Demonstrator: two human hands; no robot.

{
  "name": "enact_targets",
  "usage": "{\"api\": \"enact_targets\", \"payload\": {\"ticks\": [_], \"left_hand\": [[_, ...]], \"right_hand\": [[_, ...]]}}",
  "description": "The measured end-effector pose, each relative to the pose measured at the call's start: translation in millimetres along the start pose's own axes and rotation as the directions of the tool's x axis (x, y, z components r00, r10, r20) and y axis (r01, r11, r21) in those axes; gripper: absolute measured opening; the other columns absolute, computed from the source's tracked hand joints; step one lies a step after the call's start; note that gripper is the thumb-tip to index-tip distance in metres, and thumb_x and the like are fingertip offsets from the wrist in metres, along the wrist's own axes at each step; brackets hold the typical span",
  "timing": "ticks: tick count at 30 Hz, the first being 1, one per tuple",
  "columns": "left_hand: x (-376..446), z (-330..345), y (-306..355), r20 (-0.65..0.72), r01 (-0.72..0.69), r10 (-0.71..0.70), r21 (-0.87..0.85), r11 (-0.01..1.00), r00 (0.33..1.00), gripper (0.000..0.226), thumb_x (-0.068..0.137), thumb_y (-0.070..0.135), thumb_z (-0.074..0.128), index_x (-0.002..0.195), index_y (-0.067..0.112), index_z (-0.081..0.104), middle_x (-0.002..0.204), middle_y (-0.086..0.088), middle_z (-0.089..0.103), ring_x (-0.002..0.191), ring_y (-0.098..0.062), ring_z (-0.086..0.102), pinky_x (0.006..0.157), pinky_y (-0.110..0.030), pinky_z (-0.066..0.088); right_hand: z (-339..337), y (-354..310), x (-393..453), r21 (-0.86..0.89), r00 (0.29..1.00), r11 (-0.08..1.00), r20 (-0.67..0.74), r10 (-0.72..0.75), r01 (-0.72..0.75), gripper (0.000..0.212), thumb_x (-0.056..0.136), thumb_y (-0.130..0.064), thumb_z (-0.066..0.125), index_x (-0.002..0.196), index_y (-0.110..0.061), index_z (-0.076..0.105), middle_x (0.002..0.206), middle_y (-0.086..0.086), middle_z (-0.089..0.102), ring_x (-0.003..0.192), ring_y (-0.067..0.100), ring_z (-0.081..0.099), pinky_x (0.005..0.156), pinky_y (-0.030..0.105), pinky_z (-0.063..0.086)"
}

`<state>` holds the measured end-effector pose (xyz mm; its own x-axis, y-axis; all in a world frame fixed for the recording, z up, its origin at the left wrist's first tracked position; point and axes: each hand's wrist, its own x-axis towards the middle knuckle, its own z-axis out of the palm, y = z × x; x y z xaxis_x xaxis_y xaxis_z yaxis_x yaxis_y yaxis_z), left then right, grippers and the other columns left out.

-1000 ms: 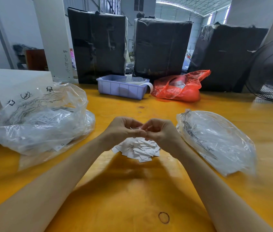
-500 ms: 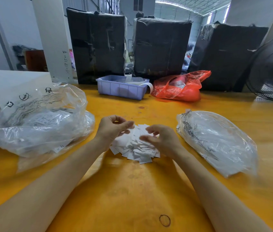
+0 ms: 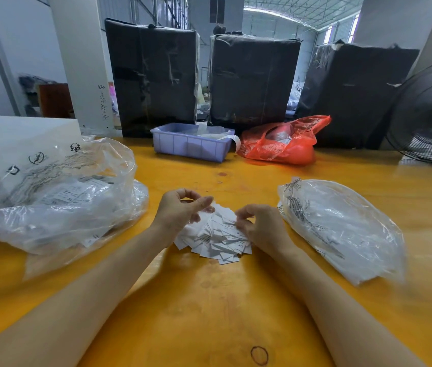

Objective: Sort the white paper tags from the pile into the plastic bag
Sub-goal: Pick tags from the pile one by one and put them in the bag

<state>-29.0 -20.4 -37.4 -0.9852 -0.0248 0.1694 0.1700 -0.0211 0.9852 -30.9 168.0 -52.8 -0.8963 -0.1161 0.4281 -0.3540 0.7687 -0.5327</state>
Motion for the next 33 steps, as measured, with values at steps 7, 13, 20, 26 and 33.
{"api": "enact_targets", "payload": {"ticks": [7,13,20,26,33], "left_hand": [[-2.8,1.0,2.4,0.005,0.008,-0.008,-0.011,1.000,1.000,0.033,0.062,0.029,0.076,0.076,0.008,0.055,0.068,-0.005,0.073,0.039,-0.006,0.049,0.041,-0.016,0.040],[-3.1,3.2,1.6,0.000,0.038,-0.038,-0.032,0.999,0.999,0.023,0.076,0.013,0.074,0.088,0.011,0.054,0.066,0.001,0.073,0.051,-0.006,0.062,0.057,-0.022,0.046],[-6.4,9.1,2.0,0.010,0.022,-0.022,-0.002,1.000,1.000,0.031,0.070,0.010,0.078,0.091,0.013,0.056,0.064,0.001,0.072,0.054,-0.005,0.064,0.055,-0.020,0.045],[-8.0,12.9,0.6,0.014,-0.016,0.015,0.055,0.998,1.000,0.027,0.070,0.007,0.080,0.087,0.011,0.060,0.059,0.002,0.070,0.050,-0.004,0.062,0.049,-0.012,0.045],[-9.4,16.5,0.9,0.060,-0.039,0.034,0.081,0.996,0.998,0.024,0.069,0.006,0.080,0.085,0.008,0.062,0.062,-0.001,0.070,0.051,-0.005,0.062,0.049,-0.013,0.046]], "right_hand": [[-5.3,2.4,-1.4,0.212,0.975,0.975,-0.194,0.110,-0.067,0.020,0.083,-0.004,0.065,0.102,-0.006,0.072,0.093,0.007,0.072,0.081,0.014,0.064,0.078,0.027,0.054],[-16.3,-3.0,1.1,0.852,0.892,0.482,-0.040,0.451,-0.205,0.012,0.083,0.003,0.066,0.093,-0.004,0.062,0.085,0.015,0.067,0.075,0.022,0.068,0.065,0.025,0.058],[-17.1,-13.0,-5.5,0.885,0.904,0.341,0.174,0.392,-0.318,0.016,0.084,0.009,0.061,0.094,-0.004,0.060,0.090,0.020,0.068,0.072,0.026,0.068,0.069,0.029,0.060],[-14.9,-24.5,-11.7,0.828,0.932,0.438,0.261,0.251,-0.350,0.022,0.083,0.014,0.056,0.100,0.002,0.062,0.081,0.015,0.069,0.069,0.024,0.068,0.071,0.032,0.059],[-16.7,-30.4,-16.9,0.747,0.928,0.552,0.317,0.195,-0.371,0.019,0.092,-0.021,0.059,0.085,-0.008,0.071,0.073,0.007,0.067,0.066,0.017,0.064,0.063,0.029,0.053]]}}
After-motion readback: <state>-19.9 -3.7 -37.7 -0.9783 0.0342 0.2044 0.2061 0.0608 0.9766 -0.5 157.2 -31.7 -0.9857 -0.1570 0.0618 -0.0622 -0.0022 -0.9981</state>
